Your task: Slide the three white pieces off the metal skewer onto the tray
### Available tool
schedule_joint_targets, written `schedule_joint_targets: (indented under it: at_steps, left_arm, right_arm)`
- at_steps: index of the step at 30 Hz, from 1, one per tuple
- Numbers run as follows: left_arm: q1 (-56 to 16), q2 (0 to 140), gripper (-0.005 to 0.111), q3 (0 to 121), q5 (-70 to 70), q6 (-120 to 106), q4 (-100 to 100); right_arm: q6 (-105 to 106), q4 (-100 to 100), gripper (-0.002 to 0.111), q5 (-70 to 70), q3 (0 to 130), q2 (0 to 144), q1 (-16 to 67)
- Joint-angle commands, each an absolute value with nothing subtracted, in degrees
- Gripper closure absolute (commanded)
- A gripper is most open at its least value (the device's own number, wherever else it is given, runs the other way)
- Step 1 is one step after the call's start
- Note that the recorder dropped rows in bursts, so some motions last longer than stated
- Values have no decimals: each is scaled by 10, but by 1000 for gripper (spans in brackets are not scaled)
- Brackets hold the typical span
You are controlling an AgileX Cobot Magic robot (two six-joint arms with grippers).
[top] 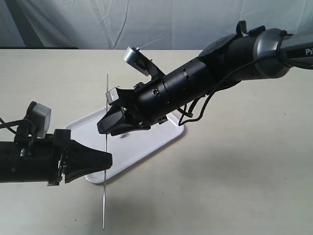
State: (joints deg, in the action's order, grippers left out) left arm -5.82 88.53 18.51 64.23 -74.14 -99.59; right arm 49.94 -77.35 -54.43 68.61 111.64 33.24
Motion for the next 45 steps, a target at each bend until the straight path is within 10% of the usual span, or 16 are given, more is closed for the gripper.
schedule_joint_targets:
  at_steps: [1,31,35,45]
  left_arm:
    - [-57,882,107,188,654,-740,-999]
    - [-58,876,107,0,700,-848,-999]
    - [-58,876,107,31,661,-816,-999]
    - [-58,896,107,206,454,-729,-999]
  right_arm:
    - [499,-773,89,-544,689,1117,332]
    - [544,-748,81,-337,689,1122,332]
    - [542,-753,60,-346,689,1136,332]
    - [542,-748,60,-387,689,1114,332]
